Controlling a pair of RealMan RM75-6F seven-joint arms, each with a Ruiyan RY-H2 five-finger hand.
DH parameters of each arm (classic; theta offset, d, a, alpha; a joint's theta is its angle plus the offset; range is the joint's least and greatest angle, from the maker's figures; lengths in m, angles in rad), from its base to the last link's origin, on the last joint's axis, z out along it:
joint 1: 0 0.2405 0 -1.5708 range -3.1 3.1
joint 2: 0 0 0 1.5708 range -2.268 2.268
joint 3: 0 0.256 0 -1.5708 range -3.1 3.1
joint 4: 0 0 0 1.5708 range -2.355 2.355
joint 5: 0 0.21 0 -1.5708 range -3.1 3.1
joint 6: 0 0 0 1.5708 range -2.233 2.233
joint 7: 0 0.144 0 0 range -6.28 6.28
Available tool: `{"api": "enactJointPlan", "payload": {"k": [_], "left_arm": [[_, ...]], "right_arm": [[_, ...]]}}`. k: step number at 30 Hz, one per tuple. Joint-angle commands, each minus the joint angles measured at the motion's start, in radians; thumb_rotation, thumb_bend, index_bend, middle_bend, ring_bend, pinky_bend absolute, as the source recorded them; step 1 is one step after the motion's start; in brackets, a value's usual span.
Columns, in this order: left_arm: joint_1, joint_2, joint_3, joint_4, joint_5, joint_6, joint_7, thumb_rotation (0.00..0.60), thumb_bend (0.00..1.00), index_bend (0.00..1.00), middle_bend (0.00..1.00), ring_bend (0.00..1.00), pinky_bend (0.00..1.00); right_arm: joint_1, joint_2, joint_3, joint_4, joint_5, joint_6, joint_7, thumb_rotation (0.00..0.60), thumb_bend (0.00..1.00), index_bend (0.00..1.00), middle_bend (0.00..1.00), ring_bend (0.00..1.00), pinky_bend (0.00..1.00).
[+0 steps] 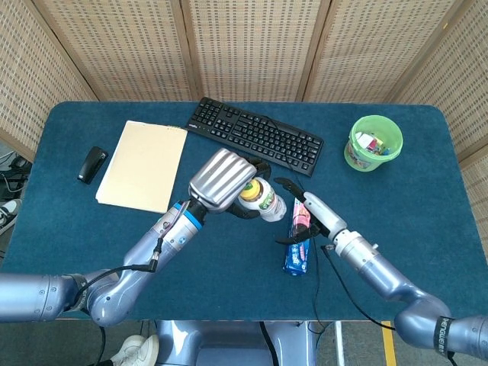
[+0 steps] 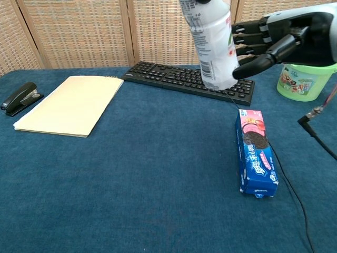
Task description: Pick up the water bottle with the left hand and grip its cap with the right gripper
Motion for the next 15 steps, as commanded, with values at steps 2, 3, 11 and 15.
{"api": "enactJointPlan", "payload": {"k": [2, 3, 11, 15], "left_arm": [[-0.008, -0.006, 0.000, 0.006, -0.012, 0.006, -0.013, 0.600, 0.52, 0.71, 0.57, 0.55, 0.56], [-0.009, -0.007, 0.000, 0.006, -0.016, 0.005, -0.020, 0.600, 0.52, 0.71, 0.57, 0.55, 0.56], [-0.006, -0.013, -0.002, 0.022, -0.022, -0.001, -0.076, 0.600, 0.52, 0.71, 0.57, 0.55, 0.56], [-0.005, -0.010, 0.001, 0.025, -0.019, -0.004, -0.093, 0.600, 0.52, 0.71, 0.57, 0.55, 0.56]], "right_arm": [[0.066, -0.103, 0.014, 0.006, 0.162, 0.064, -0.141, 0.600, 0.00, 0.03, 0.00, 0.00, 0.00], [0.073, -0.117, 0.017, 0.008, 0.187, 0.077, -0.157, 0.600, 0.00, 0.03, 0.00, 0.00, 0.00], [0.109, -0.194, 0.038, 0.012, 0.317, 0.153, -0.248, 0.600, 0.00, 0.15, 0.10, 0.03, 0.00], [0.129, -0.241, 0.057, 0.013, 0.398, 0.214, -0.302, 0.600, 0.01, 0.42, 0.41, 0.37, 0.18]]}}
